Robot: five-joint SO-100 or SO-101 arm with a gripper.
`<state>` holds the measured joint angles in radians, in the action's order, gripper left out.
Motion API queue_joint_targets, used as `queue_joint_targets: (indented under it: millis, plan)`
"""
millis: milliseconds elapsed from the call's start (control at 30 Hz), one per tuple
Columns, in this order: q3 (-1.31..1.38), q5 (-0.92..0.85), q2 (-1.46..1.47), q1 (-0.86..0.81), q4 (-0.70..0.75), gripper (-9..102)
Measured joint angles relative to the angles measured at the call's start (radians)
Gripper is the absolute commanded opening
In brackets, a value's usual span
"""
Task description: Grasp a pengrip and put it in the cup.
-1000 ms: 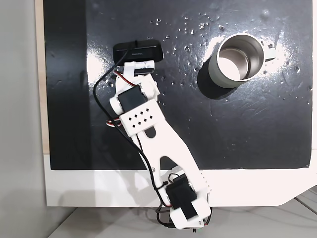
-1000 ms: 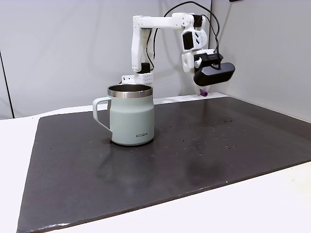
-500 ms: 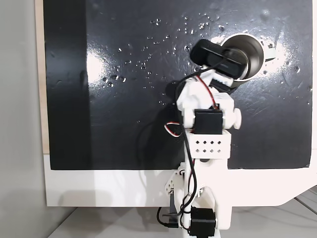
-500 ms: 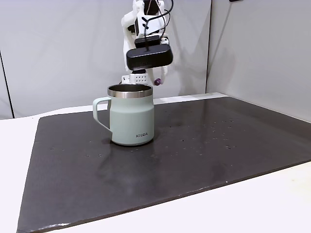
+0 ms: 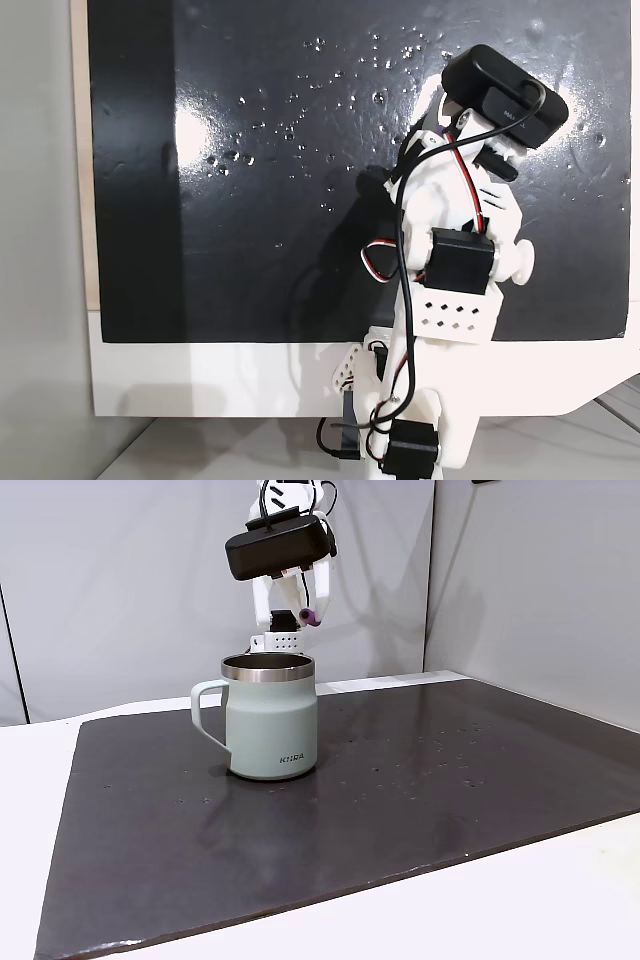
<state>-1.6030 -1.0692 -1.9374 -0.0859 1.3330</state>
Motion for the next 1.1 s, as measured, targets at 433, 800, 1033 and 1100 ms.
queue_joint_targets:
  millis: [433, 800, 1033, 1100]
  plan:
    - [0.012, -0.080, 0.014, -0.141, -0.163, 0]
    - [0.017, -0.081, 0.018, -0.158, -0.255, 3]
    - [-0.009, -0.081, 0.014, -0.153, -0.256, 22]
    - [-0.025, -0.081, 0.012, -0.155, -0.256, 24]
